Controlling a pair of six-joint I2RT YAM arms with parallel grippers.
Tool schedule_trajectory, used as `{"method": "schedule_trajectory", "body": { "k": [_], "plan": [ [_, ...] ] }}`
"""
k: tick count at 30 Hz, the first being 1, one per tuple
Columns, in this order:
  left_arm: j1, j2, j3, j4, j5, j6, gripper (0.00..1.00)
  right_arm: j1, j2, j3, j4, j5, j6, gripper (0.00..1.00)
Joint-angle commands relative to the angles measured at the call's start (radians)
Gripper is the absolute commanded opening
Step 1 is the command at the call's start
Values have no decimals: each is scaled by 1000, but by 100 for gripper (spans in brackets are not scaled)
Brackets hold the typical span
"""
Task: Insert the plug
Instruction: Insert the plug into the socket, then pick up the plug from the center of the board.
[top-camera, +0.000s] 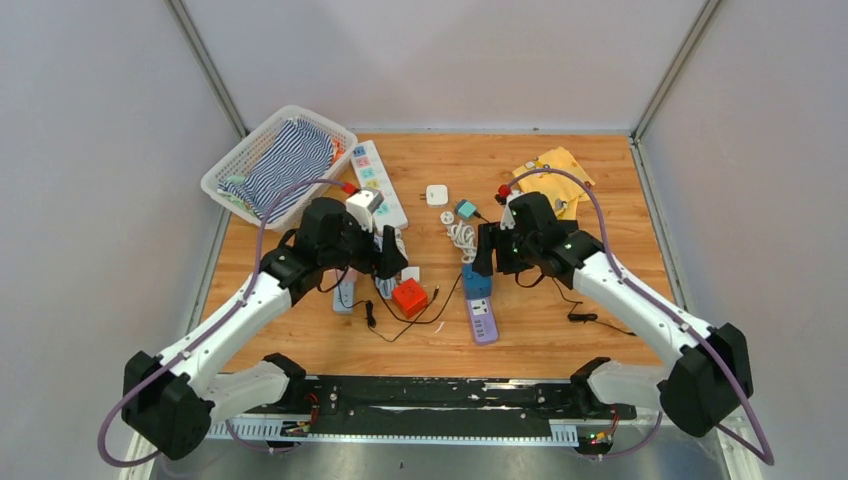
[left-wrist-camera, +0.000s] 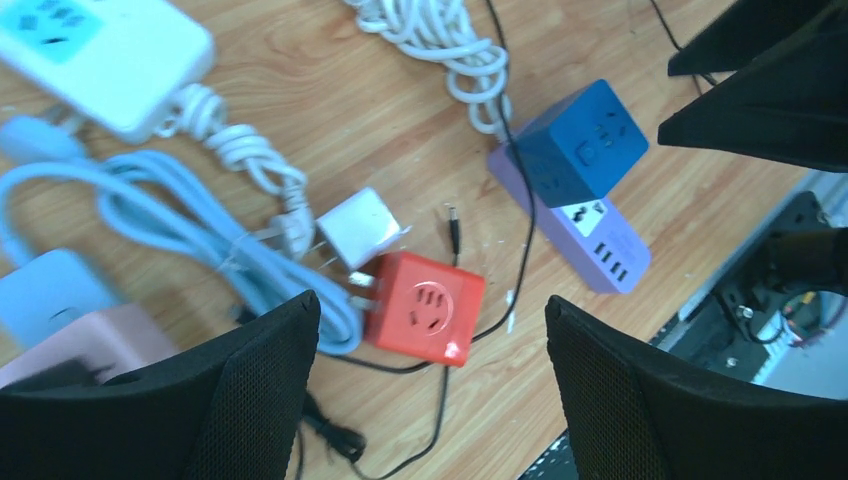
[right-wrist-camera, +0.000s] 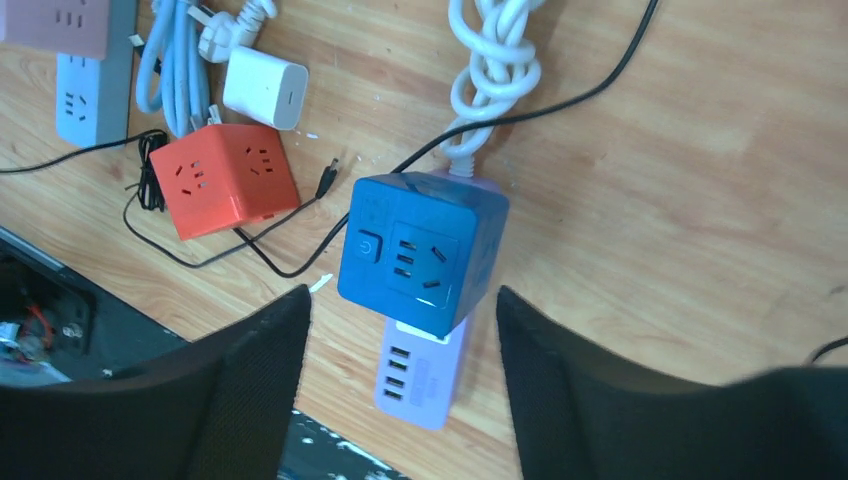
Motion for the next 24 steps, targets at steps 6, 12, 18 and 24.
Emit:
{"method": "schedule_trajectory", "body": {
  "k": [6,12,18,24],
  "plan": [
    [-162,201,1,276,37,-114,77,1,-177,6,-48,122,-69,100],
    [-248,342,21,333,-13,-83,73,-6,-312,-57,-45,197,-45,100],
    [-298,437,43,346,-29,-47,70,-6,-424,-112,-9,233,-27,99],
    [-310,515,46,410,-27,-53,66,-5,-483,-146,11,222,5,98]
  ]
}}
